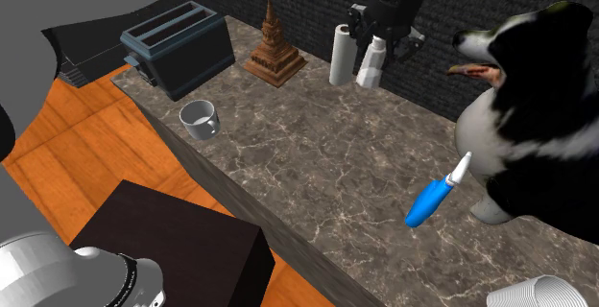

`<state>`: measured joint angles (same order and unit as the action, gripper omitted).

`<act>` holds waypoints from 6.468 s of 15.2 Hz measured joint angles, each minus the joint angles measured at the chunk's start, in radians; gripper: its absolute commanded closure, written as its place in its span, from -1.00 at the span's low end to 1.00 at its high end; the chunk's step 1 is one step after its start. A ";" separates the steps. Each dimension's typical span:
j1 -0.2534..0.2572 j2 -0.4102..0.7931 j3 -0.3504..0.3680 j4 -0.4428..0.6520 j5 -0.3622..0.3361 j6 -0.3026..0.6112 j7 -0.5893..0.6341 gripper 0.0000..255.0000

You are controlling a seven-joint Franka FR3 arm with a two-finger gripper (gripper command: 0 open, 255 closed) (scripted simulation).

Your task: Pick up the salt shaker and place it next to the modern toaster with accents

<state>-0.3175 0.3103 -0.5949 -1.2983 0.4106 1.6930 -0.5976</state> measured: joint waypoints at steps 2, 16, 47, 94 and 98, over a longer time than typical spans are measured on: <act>0.055 -0.070 0.003 -0.087 -0.044 0.038 0.037 1.00; 0.279 -0.514 0.185 -0.583 -0.329 0.224 0.430 1.00; 0.467 -0.683 0.715 -0.810 -0.394 0.317 1.163 1.00; 0.455 -0.457 0.748 -1.253 -0.439 0.984 1.216 1.00; 0.454 -0.451 0.749 -1.254 -0.441 0.991 1.217 1.00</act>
<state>0.1363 -0.1412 0.1536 -2.5528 -0.0299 2.6842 0.6193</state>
